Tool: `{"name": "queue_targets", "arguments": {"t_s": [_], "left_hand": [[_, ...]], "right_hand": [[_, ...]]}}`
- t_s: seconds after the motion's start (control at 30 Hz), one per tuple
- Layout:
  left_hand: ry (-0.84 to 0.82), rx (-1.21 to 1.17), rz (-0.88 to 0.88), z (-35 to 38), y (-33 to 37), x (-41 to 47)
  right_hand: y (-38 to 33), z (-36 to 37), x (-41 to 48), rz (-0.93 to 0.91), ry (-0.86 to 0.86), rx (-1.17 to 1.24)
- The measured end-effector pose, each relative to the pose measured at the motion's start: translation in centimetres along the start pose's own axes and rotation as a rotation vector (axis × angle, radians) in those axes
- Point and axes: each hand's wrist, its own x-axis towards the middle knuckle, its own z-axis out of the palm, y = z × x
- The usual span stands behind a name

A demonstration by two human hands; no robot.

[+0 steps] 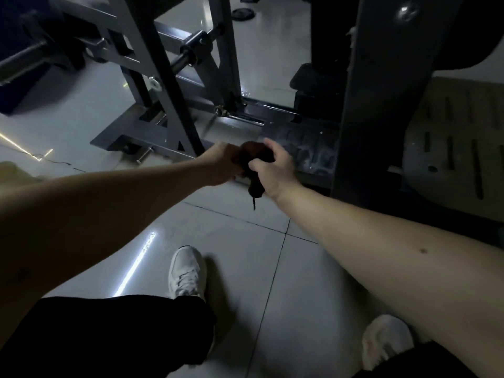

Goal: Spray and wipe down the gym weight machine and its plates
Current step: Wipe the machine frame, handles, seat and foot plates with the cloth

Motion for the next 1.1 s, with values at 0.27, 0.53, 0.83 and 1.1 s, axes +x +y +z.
{"name": "queue_targets", "arguments": {"t_s": [0.27,0.53,0.83,1.1], "left_hand": [[-0.017,-0.054,-0.035,-0.3,-2.2,5.1],[-0.054,-0.249,0.003,0.1,-3.0,9.6],[-0.150,-0.252,-0.048,-0.2,-3.0,10.6],[-0.151,-0.166,-0.022,-0.4,-2.0,10.8]], "right_hand": [[2.2,0.2,5.8,-0.085,0.303,-0.874],[2.0,1.0,13.7,-0.059,0.221,-1.212],[3.8,1.2,11.9,-0.181,0.271,-1.170],[5.3,0.7,3.6,-0.158,0.289,-1.182]]}}
